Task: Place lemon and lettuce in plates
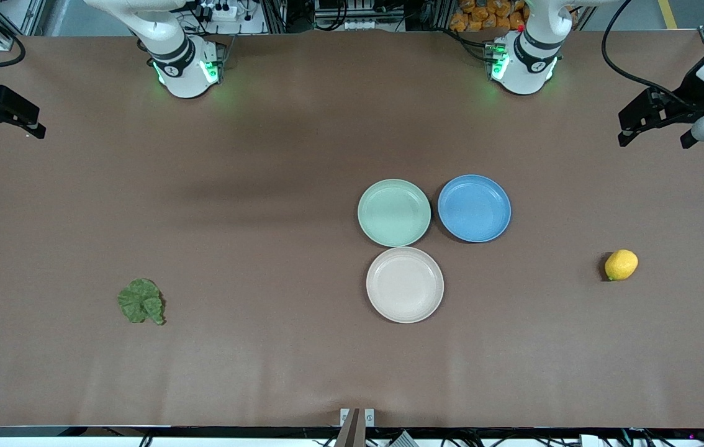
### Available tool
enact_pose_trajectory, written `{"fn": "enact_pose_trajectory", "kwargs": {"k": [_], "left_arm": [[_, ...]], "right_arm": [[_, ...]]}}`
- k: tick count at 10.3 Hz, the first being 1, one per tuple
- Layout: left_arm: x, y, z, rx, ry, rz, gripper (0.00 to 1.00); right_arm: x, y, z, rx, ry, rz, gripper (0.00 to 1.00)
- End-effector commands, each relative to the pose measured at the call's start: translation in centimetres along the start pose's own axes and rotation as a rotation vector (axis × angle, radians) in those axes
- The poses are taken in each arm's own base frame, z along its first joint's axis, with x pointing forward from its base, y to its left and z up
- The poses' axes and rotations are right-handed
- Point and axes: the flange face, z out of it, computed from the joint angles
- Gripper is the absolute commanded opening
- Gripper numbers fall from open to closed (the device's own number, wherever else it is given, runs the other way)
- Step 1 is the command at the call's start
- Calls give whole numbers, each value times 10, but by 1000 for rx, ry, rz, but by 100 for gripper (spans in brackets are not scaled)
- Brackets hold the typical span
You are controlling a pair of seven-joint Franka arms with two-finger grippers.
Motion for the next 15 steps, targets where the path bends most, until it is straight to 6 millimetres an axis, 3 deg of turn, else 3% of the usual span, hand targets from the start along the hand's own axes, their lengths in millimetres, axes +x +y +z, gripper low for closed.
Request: {"fn": "enact_pose_trajectory", "kwargs": {"k": [1,6,8,12,14,15], "left_arm": [[-2,-4,-7,15,-3,-20,100],[-1,-6,-6,12,-5,-27,100],[-1,-11,-6,9,-5,-29,100],[3,-18,5,26,-25,-52,100],[13,-51,32,35,-79,-88,100],[22,-57,53,35,-115,-81,100]], "right_arm": [[-7,0,-8,-8,2,12,100],[-5,0,-10,-5,18,11,100],[7,-4,-2,-5,48,4,100],[49,1,61,-4,-49,10,100],[75,10,112,-5,-83,25,100],[88,18,140,-2,-92,38,100]]}}
